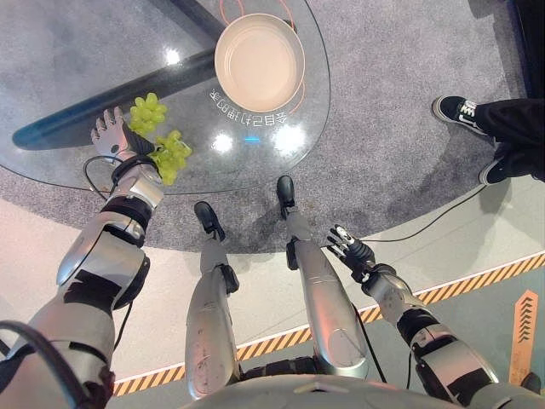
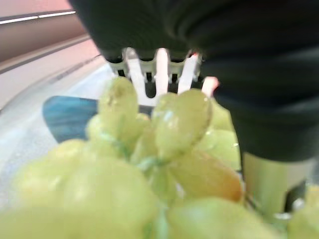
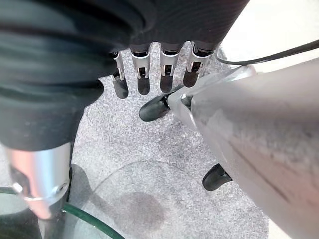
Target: Pick up fruits into the plate
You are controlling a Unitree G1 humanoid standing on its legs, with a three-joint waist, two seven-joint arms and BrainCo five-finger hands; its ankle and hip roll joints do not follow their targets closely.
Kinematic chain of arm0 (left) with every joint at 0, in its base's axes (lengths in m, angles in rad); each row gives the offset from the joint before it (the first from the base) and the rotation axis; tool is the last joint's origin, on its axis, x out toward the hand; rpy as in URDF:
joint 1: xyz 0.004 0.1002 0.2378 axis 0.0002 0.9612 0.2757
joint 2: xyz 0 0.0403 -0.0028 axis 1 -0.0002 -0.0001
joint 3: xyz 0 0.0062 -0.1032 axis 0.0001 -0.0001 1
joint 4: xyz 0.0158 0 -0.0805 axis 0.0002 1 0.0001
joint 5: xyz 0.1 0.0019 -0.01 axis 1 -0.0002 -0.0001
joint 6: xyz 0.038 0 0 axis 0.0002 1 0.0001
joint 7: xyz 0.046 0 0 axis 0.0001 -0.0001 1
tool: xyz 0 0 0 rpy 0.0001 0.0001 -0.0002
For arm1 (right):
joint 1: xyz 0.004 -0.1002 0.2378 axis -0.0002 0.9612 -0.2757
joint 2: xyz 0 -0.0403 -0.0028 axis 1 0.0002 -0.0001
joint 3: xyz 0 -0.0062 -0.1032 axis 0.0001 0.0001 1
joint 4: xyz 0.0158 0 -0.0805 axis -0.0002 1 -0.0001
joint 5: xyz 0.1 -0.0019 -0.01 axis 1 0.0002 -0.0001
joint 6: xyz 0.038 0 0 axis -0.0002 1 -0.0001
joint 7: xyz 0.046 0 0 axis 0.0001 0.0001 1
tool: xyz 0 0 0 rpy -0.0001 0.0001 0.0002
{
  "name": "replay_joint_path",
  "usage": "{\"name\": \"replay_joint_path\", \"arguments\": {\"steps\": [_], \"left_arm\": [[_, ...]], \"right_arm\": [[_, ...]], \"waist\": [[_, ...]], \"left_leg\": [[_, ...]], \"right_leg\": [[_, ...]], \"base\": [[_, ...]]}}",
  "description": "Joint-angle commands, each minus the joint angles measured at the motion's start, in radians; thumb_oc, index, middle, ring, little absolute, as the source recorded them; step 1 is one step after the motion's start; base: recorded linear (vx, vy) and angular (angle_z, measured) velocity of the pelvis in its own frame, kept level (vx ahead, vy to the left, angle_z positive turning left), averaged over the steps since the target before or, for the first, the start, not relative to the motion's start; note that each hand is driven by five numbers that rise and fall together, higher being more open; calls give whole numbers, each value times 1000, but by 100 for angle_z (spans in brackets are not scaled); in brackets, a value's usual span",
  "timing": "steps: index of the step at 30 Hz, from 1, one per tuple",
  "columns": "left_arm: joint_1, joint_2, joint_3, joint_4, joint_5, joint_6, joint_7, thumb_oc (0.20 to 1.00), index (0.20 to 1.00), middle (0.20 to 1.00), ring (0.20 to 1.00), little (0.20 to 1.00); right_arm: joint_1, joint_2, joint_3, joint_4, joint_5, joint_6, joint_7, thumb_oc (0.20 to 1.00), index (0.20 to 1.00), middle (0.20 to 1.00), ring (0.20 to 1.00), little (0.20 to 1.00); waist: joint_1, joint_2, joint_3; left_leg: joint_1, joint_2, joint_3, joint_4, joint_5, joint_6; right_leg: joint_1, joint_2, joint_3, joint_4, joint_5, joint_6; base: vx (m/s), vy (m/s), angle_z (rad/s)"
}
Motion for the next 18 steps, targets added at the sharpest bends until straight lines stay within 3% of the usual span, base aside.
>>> {"name": "replay_joint_path", "arguments": {"steps": [1, 7, 8, 9, 10, 18], "left_arm": [[-47, 64, 38, 62, -37, 31, 32, 1000, 1000, 1000, 1000, 1000], [-70, 64, 43, 69, -66, 38, 48, 1000, 1000, 1000, 1000, 1000], [-69, 64, 43, 70, -70, 40, 44, 570, 570, 570, 570, 570], [-74, 64, 43, 73, -72, 42, 43, 507, 507, 507, 507, 507], [-73, 62, 42, 75, -78, 45, 44, 200, 200, 200, 200, 200], [-70, 65, 44, 91, -89, 40, 35, 200, 200, 200, 200, 200]], "right_arm": [[68, 4, 22, -67, 23, -30, 1, 1000, 1000, 1000, 1000, 1000], [75, 12, 33, -99, 33, -42, -1, 1000, 1000, 1000, 1000, 1000], [79, 12, 37, -107, 37, -44, -2, 1000, 1000, 1000, 1000, 1000], [73, 13, 37, -111, 38, -44, -5, 1000, 1000, 1000, 1000, 1000], [75, 12, 39, -115, 41, -45, -5, 1000, 1000, 1000, 1000, 1000], [69, 17, 41, -132, 52, -55, -15, 1000, 1000, 1000, 1000, 1000]], "waist": [[-18, -92, 2], [-19, -103, 2], [-18, -104, 2], [-19, -106, 2], [-18, -106, 2], [-14, -108, 2]], "left_leg": [[-53, -14, -27, 98, -46, -40], [-87, -14, -40, 95, -46, -38], [-84, -14, -43, 95, -51, -39], [-92, -14, -43, 95, -45, -39], [-90, -13, -45, 96, -50, -40], [-100, -13, -52, 96, -46, -40]], "right_leg": [[-19, 53, 30, 13, 38, 22], [-52, 55, 27, 12, 44, 23], [-48, 57, 26, 13, 39, 24], [-55, 56, 26, 12, 45, 24], [-52, 57, 26, 13, 39, 24], [-58, 49, 21, 10, 46, 27]], "base": [[0, 0, 0], [8, -25, 2], [0, 0, 0], [0, 0, 0], [-10, -9, 4], [2, -4, 2]]}}
